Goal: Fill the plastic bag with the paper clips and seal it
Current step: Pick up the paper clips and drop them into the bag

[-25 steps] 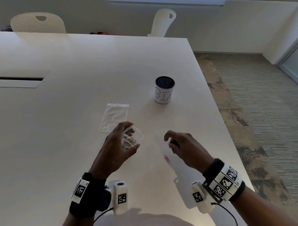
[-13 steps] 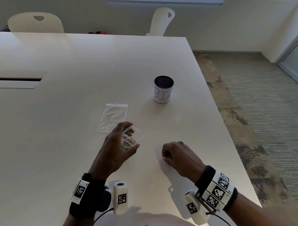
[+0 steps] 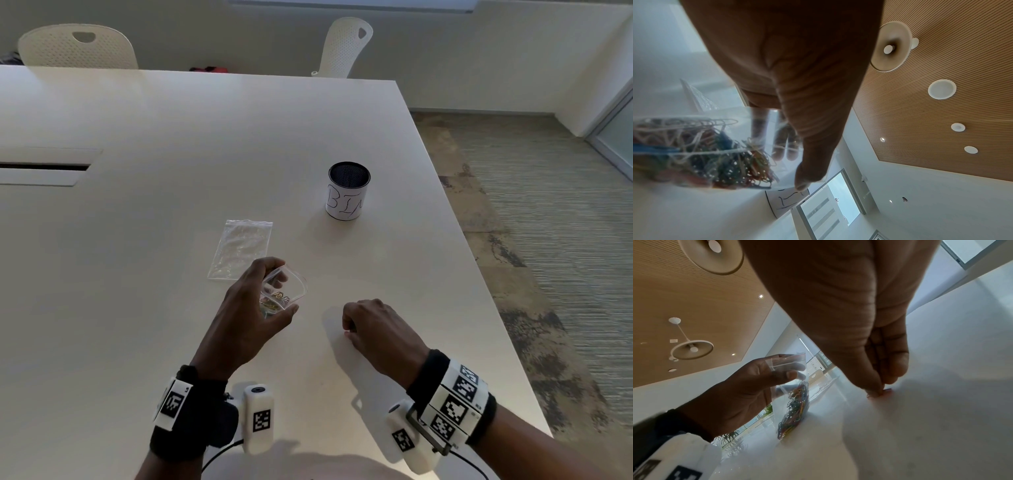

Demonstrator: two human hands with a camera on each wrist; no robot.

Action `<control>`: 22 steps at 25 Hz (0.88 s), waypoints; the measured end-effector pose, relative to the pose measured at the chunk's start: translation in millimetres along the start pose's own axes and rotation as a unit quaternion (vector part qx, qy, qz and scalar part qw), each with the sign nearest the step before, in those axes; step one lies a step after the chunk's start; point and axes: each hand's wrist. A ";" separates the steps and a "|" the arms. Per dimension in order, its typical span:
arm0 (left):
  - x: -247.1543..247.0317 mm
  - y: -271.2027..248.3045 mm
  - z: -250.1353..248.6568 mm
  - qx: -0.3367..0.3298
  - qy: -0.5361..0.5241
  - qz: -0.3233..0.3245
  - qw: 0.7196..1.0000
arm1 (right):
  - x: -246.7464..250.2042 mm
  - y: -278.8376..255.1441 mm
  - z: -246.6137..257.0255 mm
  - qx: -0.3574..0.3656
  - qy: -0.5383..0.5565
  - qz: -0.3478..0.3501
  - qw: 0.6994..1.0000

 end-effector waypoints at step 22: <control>3.5 -2.7 -7.0 0.005 -0.011 -0.003 1.000 | 30.5 37.4 74.5 0.185 0.220 -0.127 0.949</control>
Point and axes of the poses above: each hand's wrist, its own y-axis towards the middle knuckle, its own x-axis out of the back of the hand, z = x × y, and after that the axes turned 11 degrees about y, right-handed
